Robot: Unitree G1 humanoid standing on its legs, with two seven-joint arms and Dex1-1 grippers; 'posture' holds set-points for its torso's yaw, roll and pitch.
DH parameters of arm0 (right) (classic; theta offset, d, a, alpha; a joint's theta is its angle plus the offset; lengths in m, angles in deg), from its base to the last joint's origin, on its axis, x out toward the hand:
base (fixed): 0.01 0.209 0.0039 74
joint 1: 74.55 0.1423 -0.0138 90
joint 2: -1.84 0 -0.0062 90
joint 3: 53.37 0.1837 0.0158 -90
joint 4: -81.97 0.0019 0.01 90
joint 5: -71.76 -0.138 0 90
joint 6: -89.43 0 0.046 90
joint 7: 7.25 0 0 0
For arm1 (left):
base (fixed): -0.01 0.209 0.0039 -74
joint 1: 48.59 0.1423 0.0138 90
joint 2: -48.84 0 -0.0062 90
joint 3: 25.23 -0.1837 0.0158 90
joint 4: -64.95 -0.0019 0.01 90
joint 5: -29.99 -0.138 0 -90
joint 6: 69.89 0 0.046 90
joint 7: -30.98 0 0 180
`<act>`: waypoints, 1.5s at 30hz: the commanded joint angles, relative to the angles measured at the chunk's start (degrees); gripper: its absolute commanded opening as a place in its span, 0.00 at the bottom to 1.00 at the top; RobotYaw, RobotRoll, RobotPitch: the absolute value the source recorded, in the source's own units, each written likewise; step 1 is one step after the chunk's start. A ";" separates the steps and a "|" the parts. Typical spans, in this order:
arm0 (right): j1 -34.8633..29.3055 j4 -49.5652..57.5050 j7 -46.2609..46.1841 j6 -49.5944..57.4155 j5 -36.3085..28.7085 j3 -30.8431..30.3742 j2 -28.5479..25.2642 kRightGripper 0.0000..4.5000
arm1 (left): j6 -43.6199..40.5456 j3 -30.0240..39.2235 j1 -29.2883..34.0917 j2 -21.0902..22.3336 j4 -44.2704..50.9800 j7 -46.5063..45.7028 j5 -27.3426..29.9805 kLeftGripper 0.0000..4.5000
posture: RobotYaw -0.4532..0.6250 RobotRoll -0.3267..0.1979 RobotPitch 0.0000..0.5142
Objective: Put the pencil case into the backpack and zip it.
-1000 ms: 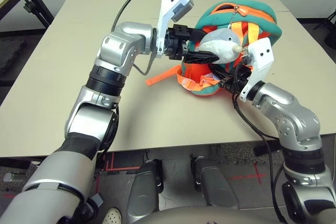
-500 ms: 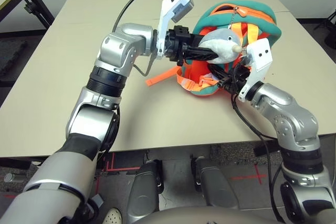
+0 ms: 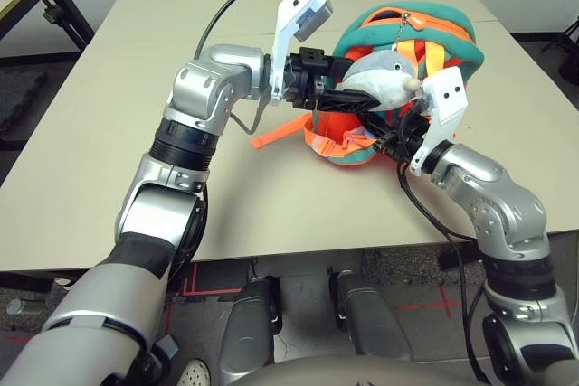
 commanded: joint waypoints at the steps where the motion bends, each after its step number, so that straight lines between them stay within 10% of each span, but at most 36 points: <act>1: -0.86 -1.08 1.06 0.76 -0.07 -1.90 0.24 0.08 | -0.71 -0.45 0.64 -0.46 0.56 -0.33 0.03 0.86 | 0.28 0.62 0.26; 12: -0.67 -1.56 1.40 0.45 0.13 -2.16 0.26 0.08 | -1.04 0.02 0.39 0.08 -0.08 -0.56 -0.25 0.06 | 0.29 0.62 0.28; 26: -0.42 -1.87 1.54 0.26 0.62 -2.39 0.34 0.08 | -2.81 12.24 -2.79 11.88 -4.33 -1.79 2.78 0.06 | 0.28 0.62 0.28; 37: 0.77 -3.51 2.44 -0.53 0.86 -3.38 0.46 0.08 | -5.05 10.37 10.13 20.15 -2.25 -2.23 0.81 0.06 | 0.32 0.62 0.30; 45: 1.50 -4.38 2.84 -0.93 1.07 -3.93 0.62 0.08 | -0.81 4.29 19.05 17.25 -7.36 -3.39 -3.61 0.06 | 0.32 0.62 0.30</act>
